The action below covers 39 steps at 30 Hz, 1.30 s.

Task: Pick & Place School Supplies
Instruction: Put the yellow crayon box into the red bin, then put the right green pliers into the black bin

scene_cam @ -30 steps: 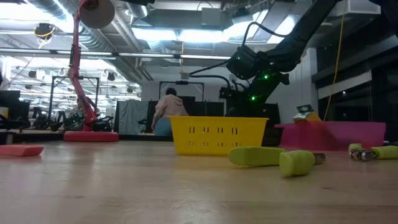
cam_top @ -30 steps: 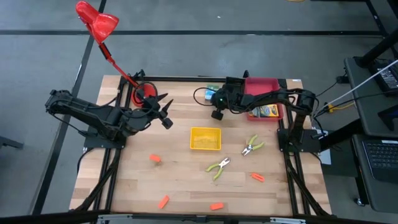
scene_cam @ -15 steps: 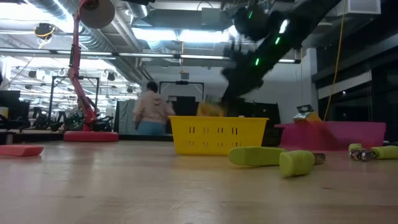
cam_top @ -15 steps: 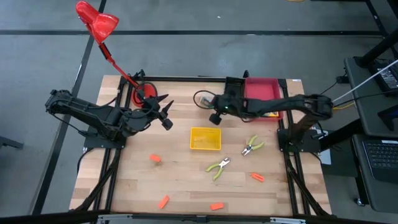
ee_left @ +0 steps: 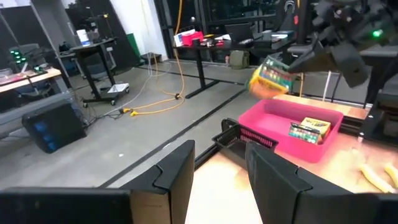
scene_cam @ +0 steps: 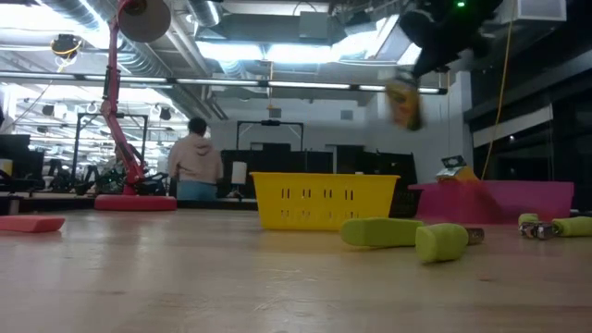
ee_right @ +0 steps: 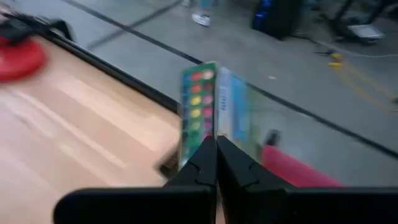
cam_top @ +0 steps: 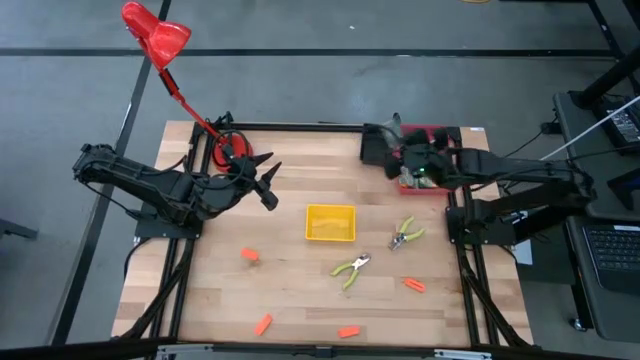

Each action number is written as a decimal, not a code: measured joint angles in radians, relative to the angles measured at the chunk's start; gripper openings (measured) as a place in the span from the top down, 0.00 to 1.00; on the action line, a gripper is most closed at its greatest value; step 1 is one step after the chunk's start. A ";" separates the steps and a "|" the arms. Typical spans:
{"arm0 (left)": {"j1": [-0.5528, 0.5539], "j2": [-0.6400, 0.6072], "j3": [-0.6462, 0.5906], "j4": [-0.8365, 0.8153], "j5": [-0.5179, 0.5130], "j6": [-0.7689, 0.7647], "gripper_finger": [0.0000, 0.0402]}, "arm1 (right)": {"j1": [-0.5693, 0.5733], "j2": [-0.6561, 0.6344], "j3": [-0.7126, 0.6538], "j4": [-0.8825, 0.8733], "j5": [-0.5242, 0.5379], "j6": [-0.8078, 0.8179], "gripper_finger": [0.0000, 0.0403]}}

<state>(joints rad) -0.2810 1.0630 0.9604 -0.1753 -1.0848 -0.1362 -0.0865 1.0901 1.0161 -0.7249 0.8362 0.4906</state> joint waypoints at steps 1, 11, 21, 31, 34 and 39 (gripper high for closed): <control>0.000 0.000 0.000 0.000 0.004 0.002 0.64 | -0.011 -0.015 0.000 -0.041 0.003 0.000 1.00; 0.000 0.000 0.000 0.031 0.013 0.038 0.64 | -0.145 -0.033 -0.076 -0.327 0.066 0.013 1.00; 0.000 0.000 0.000 0.125 0.040 0.089 0.64 | -0.183 -0.052 -0.284 -0.371 -0.020 0.288 1.00; 0.000 0.000 0.000 0.132 0.055 0.089 0.64 | -0.177 -0.044 -0.286 -0.224 -0.217 0.334 0.83; 0.000 0.000 0.000 0.135 0.055 0.088 0.64 | -0.161 -0.044 -0.285 -0.187 -0.264 0.348 0.76; 0.000 0.000 0.000 0.100 0.029 0.087 0.64 | -0.107 -0.044 -0.259 -0.070 -0.401 0.374 0.70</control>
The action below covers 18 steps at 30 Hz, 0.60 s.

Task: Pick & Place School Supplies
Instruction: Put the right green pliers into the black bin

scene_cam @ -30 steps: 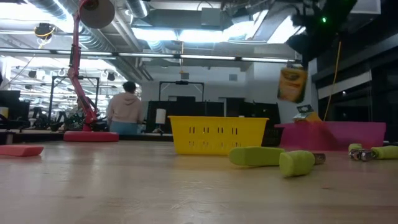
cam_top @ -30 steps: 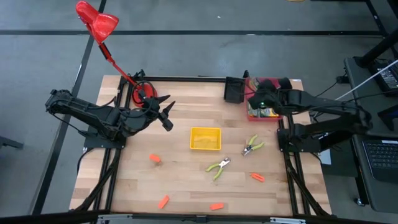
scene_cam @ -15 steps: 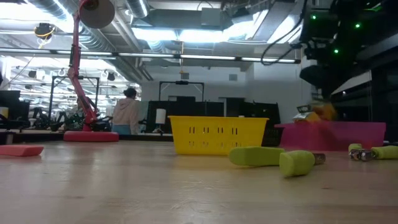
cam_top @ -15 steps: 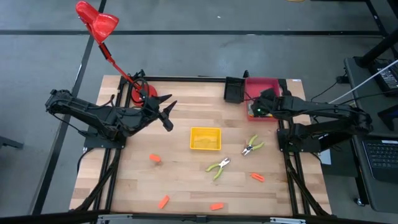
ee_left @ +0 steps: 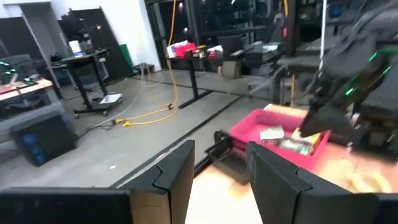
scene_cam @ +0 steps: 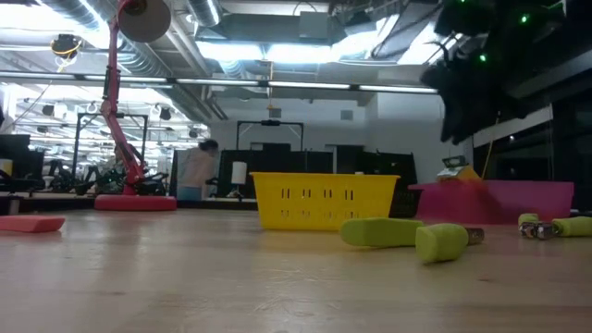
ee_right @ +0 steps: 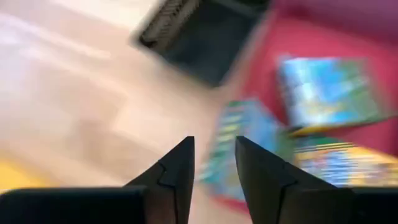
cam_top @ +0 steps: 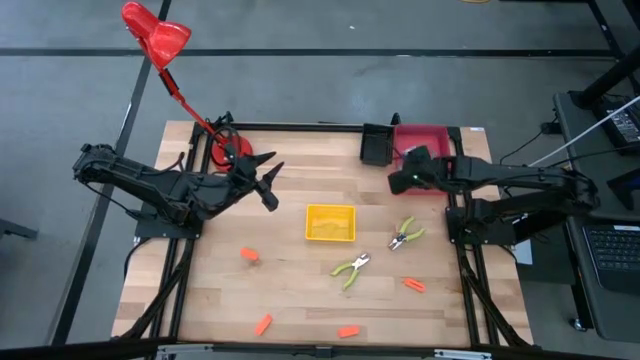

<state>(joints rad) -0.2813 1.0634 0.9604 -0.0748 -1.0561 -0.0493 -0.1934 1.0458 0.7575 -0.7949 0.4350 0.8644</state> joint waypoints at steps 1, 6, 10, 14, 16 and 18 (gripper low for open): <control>0.000 0.000 0.000 -0.018 -0.003 -0.007 0.64 | 0.015 0.000 0.006 0.012 -0.029 0.012 0.69; 0.007 0.000 0.000 -0.163 -0.005 -0.145 0.64 | 0.119 0.000 0.030 0.071 -0.176 0.026 0.70; 0.012 0.000 0.000 -0.347 0.050 -0.294 0.64 | 0.228 0.000 0.034 0.099 -0.317 0.011 0.72; 0.010 0.000 0.000 -0.543 0.206 -0.454 0.64 | 0.345 0.000 0.034 0.141 -0.417 0.009 0.73; -0.007 0.000 0.000 -0.632 0.280 -0.495 0.64 | 0.403 0.000 0.034 0.139 -0.432 -0.018 0.73; -0.041 0.000 0.000 -0.708 0.326 -0.507 0.63 | 0.460 0.000 0.034 0.124 -0.435 -0.068 0.73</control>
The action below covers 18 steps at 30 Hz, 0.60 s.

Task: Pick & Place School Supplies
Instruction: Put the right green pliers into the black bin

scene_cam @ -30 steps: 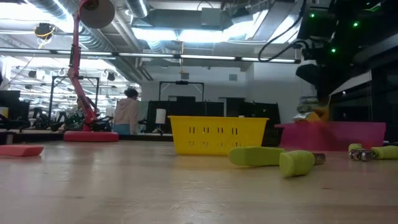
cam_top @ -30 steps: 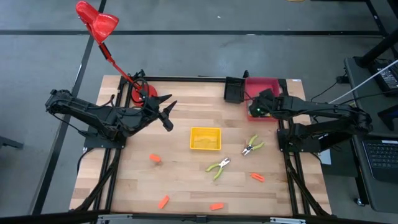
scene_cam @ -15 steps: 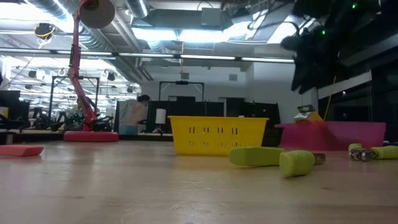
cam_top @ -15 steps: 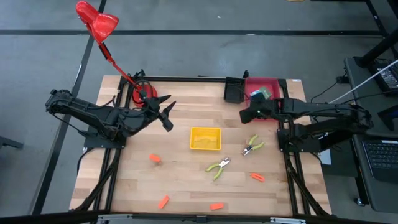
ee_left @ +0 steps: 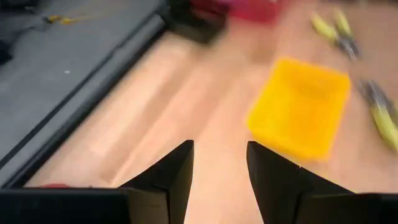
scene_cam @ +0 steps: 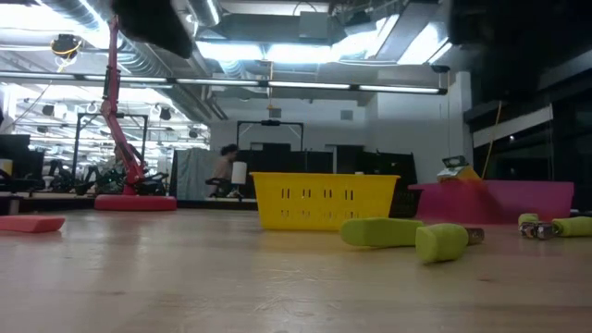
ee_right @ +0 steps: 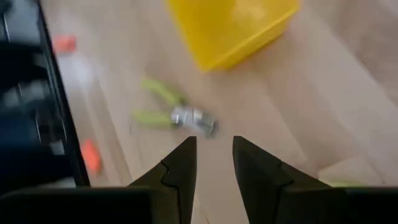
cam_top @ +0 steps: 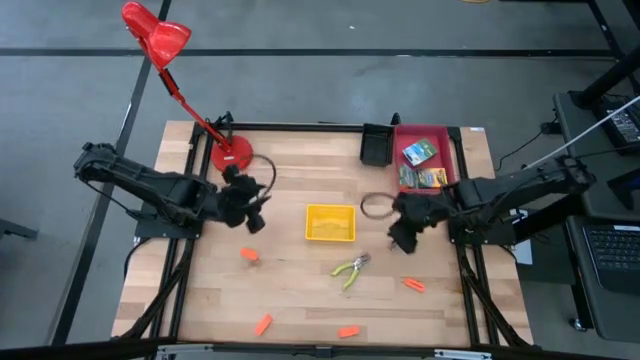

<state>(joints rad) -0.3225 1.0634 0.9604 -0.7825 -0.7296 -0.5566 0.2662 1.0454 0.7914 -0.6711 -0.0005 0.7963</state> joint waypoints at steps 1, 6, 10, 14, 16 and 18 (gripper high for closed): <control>-0.017 0.000 0.000 -0.023 0.010 -0.001 0.63 | 0.025 0.000 0.000 -0.015 0.000 -0.029 0.73; -0.067 0.000 0.000 -0.026 0.003 -0.025 0.61 | 0.114 0.020 0.000 -0.198 0.047 0.005 0.74; -0.084 0.007 0.000 0.025 -0.057 -0.043 0.60 | 0.131 0.090 0.000 -0.355 0.069 0.177 0.74; -0.089 0.008 0.000 0.055 -0.088 -0.023 0.60 | 0.132 0.187 0.000 -0.341 0.087 0.145 0.74; -0.089 0.008 0.000 0.057 -0.089 -0.008 0.60 | 0.132 0.242 0.000 -0.328 0.091 0.109 0.74; -0.089 0.008 0.000 0.058 -0.090 0.008 0.60 | 0.132 0.300 0.000 -0.321 0.091 0.057 0.74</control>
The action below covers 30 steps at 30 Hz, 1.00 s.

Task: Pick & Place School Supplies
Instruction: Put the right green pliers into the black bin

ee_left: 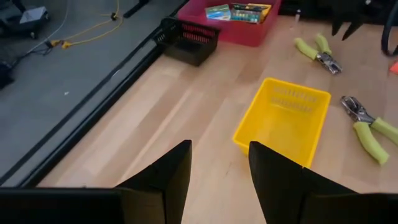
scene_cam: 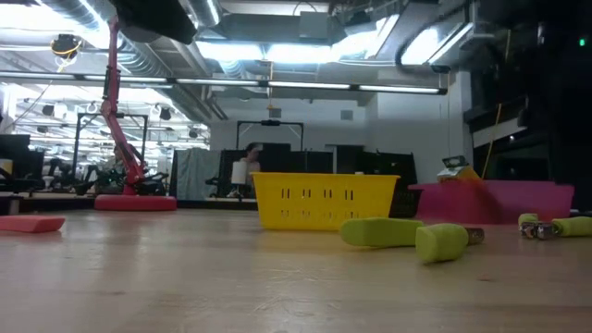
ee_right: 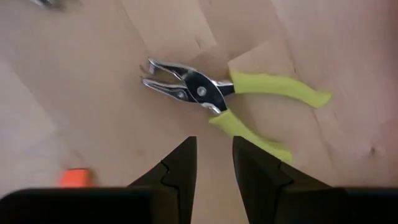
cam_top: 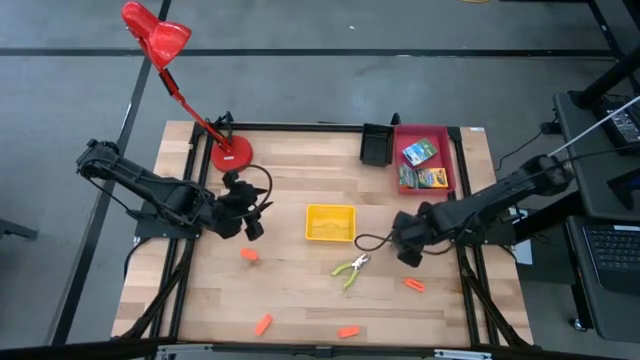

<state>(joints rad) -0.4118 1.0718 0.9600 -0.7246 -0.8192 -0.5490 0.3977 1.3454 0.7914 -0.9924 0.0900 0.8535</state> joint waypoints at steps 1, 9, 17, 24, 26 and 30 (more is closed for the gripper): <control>0.000 0.000 0.000 0.000 0.001 0.010 0.60 | 0.000 0.027 0.000 0.001 0.000 -0.025 0.74; 0.000 0.000 0.000 0.026 0.039 0.063 0.60 | 0.000 0.171 -0.014 0.015 0.007 -0.154 0.70; 0.000 0.000 0.000 0.027 0.056 0.065 0.60 | 0.001 0.177 -0.052 0.057 0.018 -0.120 0.69; -0.001 0.000 0.000 0.053 0.045 0.091 0.60 | 0.000 0.173 -0.048 0.060 0.009 -0.100 0.96; -0.007 -0.001 0.000 0.064 0.024 0.092 0.60 | 0.000 0.166 -0.038 0.068 0.003 -0.078 0.97; -0.027 -0.003 0.000 0.072 -0.017 0.092 0.60 | 0.000 0.148 0.003 0.147 -0.002 -0.053 0.99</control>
<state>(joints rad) -0.4391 1.0683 0.9600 -0.6529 -0.8359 -0.4572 0.3979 1.4933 0.7942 -0.8454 0.0875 0.8009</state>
